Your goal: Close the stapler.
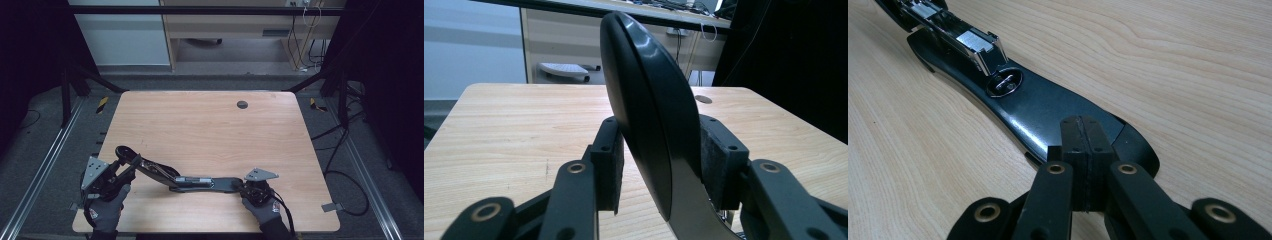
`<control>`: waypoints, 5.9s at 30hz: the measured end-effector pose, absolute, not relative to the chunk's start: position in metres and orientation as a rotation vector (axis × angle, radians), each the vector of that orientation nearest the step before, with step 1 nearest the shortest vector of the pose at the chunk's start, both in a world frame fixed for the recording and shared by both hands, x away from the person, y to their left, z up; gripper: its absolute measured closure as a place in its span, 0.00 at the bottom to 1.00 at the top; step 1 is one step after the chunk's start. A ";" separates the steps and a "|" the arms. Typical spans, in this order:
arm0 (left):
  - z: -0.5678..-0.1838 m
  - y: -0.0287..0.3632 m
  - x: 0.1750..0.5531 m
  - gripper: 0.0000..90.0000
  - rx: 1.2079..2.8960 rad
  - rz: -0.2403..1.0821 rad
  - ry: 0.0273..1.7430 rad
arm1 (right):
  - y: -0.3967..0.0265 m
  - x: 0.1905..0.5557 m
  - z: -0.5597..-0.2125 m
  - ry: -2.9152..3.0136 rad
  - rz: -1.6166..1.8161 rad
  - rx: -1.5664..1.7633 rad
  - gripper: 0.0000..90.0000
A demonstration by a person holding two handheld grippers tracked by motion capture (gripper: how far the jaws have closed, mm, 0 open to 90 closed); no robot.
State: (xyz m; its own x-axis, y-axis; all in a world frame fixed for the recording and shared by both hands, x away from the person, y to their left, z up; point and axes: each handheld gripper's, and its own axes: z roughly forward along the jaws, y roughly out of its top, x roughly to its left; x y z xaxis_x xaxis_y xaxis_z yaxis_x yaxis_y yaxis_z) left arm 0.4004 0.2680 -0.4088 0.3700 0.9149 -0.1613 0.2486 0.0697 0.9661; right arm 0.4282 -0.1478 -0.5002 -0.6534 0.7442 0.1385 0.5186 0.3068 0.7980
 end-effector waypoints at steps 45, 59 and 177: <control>-0.392 0.237 0.400 0.67 1.459 0.719 1.051 | -0.152 0.429 -0.501 2.305 1.277 1.193 1.00; -0.389 0.229 0.400 0.67 1.482 0.749 1.031 | -0.154 0.428 -0.500 2.300 1.274 1.193 1.00; -0.390 0.108 0.393 0.67 1.710 1.159 0.796 | -0.156 0.426 -0.502 2.284 1.294 1.212 1.00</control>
State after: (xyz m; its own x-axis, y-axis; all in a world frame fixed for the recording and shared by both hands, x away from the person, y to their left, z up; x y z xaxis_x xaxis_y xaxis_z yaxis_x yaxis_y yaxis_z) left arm 0.3932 0.1076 -0.3900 0.3546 0.8632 0.3595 0.0251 -0.3931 0.9192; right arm 0.4264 -0.1564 -0.5021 -0.6226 0.7631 0.1736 0.5413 0.2596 0.7997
